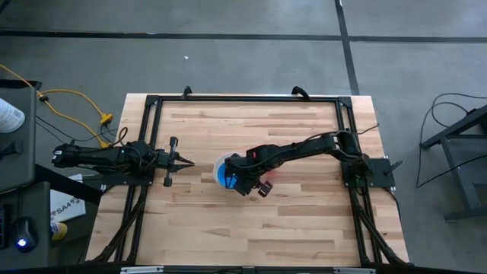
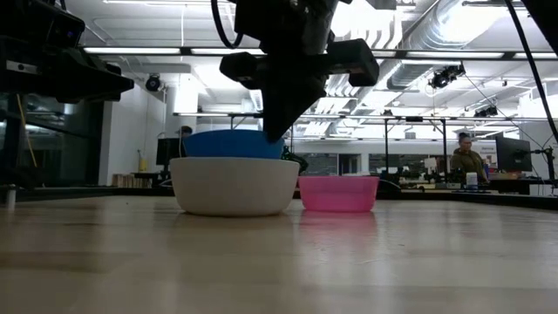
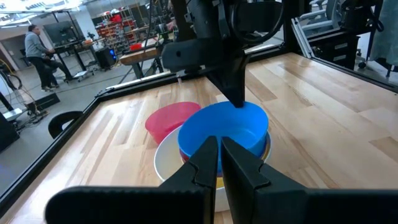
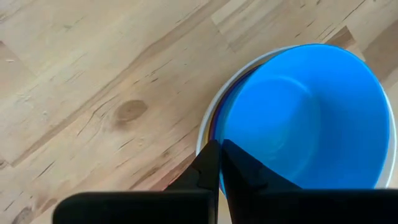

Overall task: Nest bowls inside each other
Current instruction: Stack the blue bowl on top of the purple bowl

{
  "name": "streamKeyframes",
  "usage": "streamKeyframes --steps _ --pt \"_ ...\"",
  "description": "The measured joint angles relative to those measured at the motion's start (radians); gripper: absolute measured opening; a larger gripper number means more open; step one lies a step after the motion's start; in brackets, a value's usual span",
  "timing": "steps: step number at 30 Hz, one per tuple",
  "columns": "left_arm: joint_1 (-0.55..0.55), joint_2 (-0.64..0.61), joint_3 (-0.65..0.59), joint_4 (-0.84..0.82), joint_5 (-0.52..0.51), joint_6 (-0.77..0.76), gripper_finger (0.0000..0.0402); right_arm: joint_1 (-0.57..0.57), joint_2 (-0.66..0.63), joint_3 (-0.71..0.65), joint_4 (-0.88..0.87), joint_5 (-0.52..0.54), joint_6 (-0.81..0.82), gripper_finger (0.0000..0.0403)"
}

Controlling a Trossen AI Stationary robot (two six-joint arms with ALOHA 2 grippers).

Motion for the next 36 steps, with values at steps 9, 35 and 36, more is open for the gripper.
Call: streamKeyframes --steps 9,35,36 --pt "0.0 0.0 0.0 0.0 0.0 0.0 0.0019 -0.001 0.004 0.0 0.0 -0.021 -0.003 0.0004" --pt "0.0 0.0 0.0 0.0 0.0 0.0 0.0019 -0.009 0.047 0.001 0.05 0.093 -0.026 0.0098" --pt "0.0 0.0 0.0 0.0 0.0 0.0 0.0019 -0.009 0.047 0.001 0.052 0.094 -0.026 0.0099"
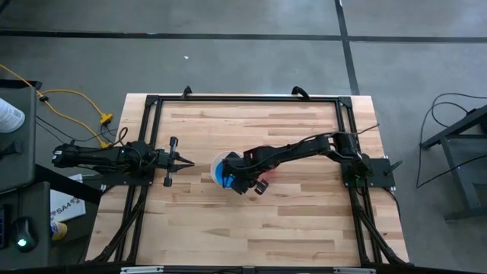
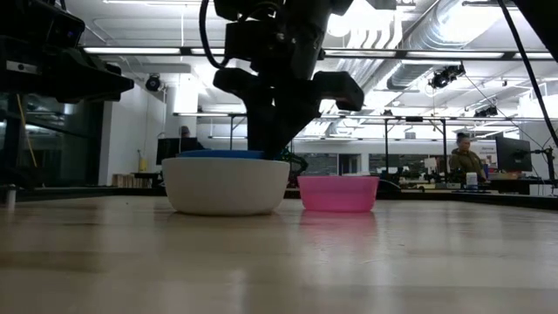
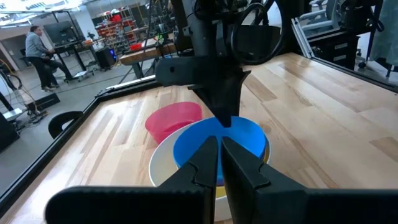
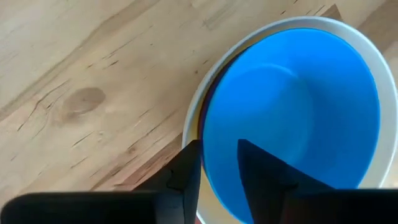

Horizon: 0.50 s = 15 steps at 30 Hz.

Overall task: Nest bowls inside each other
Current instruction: Stack the blue bowl on top of the purple bowl

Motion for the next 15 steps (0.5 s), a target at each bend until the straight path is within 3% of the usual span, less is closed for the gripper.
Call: streamKeyframes --steps 6,15 --pt "0.0 0.0 0.0 0.0 0.0 0.0 0.0019 0.004 0.0 0.0 0.016 0.075 -0.003 0.0099" --pt "0.0 0.0 0.0 0.0 0.0 0.0 0.0019 0.012 0.0 0.0 0.016 0.073 0.002 0.0101"
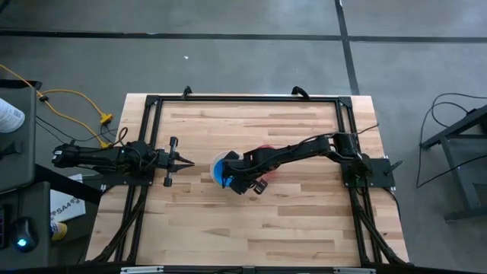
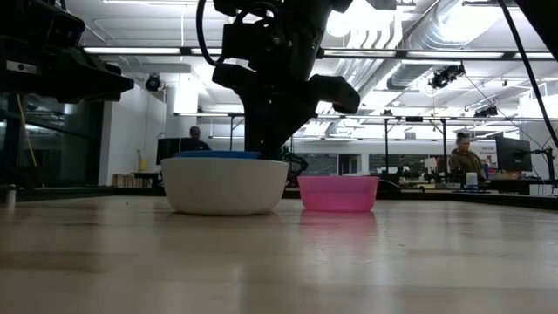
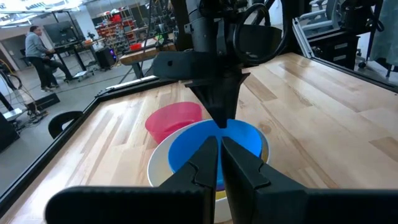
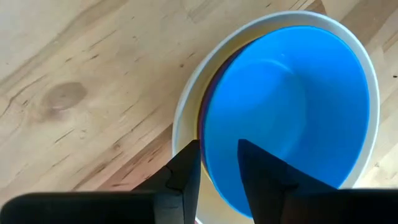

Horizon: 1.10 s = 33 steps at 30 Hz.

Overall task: Nest bowls inside each other
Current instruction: Stack the blue bowl on top of the purple bowl, then stack the red bowl on top of the blue bowl

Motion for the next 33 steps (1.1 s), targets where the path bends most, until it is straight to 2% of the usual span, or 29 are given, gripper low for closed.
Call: streamKeyframes --steps 8,17,25,33 --pt "0.0 0.0 0.0 0.0 0.0 0.0 0.0019 0.018 -0.029 0.0 -0.017 0.0 0.009 0.0101" --pt "0.0 0.0 0.0 0.0 0.0 0.0 0.0019 0.019 -0.04 0.0 -0.047 0.025 0.136 0.0101" --pt "0.0 0.0 0.0 0.0 0.0 0.0 0.0019 0.016 -0.042 0.0 -0.05 0.203 0.382 0.0101" --pt "0.0 0.0 0.0 0.0 0.0 0.0 0.0019 -0.007 -0.076 0.001 -0.102 0.189 0.614 0.0101"
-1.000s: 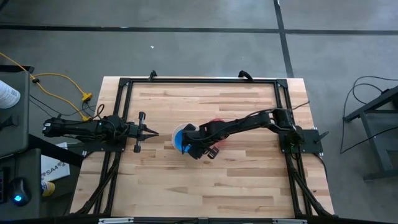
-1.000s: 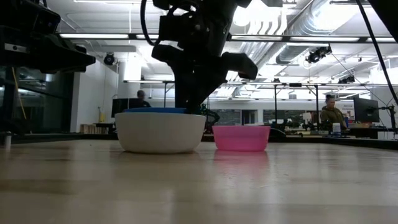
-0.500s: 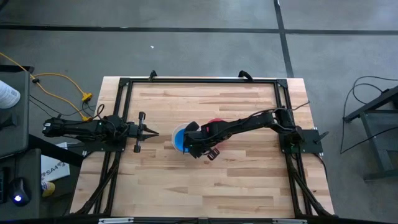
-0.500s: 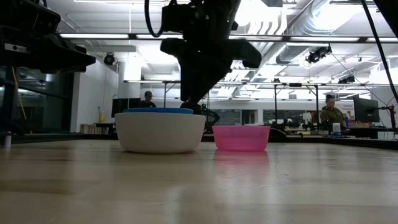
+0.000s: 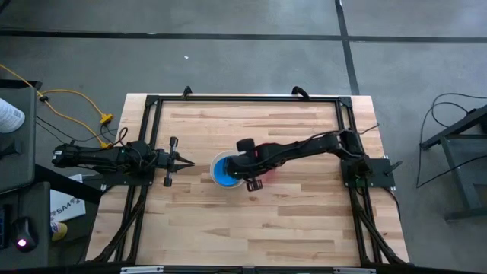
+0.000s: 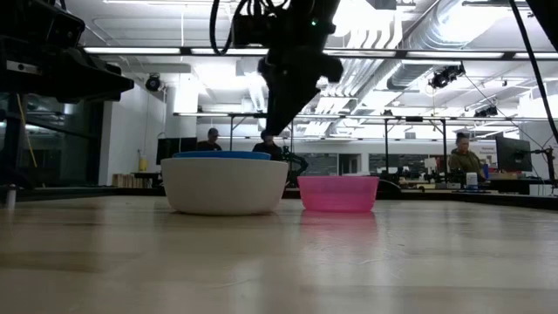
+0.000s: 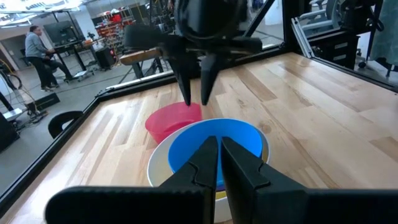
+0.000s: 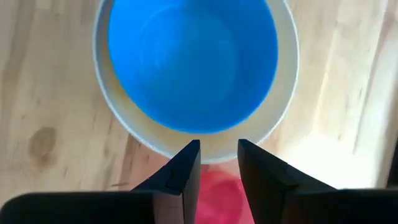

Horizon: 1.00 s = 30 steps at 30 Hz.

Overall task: Nest bowls inside each other
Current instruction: Stack the red bowl on top of the blue bowl

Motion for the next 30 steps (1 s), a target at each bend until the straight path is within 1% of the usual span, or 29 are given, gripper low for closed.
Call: streamKeyframes --steps 6,10,13,24,30 --pt "0.0 0.0 0.0 0.0 0.0 0.0 0.0019 -0.018 -0.04 -0.001 -0.065 -0.042 0.172 0.0101" --pt "0.0 0.0 0.0 0.0 0.0 0.0 0.0019 -0.029 -0.047 0.0 -0.122 -0.116 0.301 0.0101" --pt "0.0 0.0 0.0 0.0 0.0 0.0 0.0019 -0.038 -0.048 -0.001 -0.16 -0.163 0.355 0.0101" --pt "0.0 0.0 0.0 0.0 0.0 0.0 0.0019 -0.044 -0.049 -0.003 -0.236 -0.161 0.368 0.0101" --pt "0.0 0.0 0.0 0.0 0.0 0.0 0.0019 -0.044 -0.046 -0.1 -0.163 -0.161 0.35 0.0101"
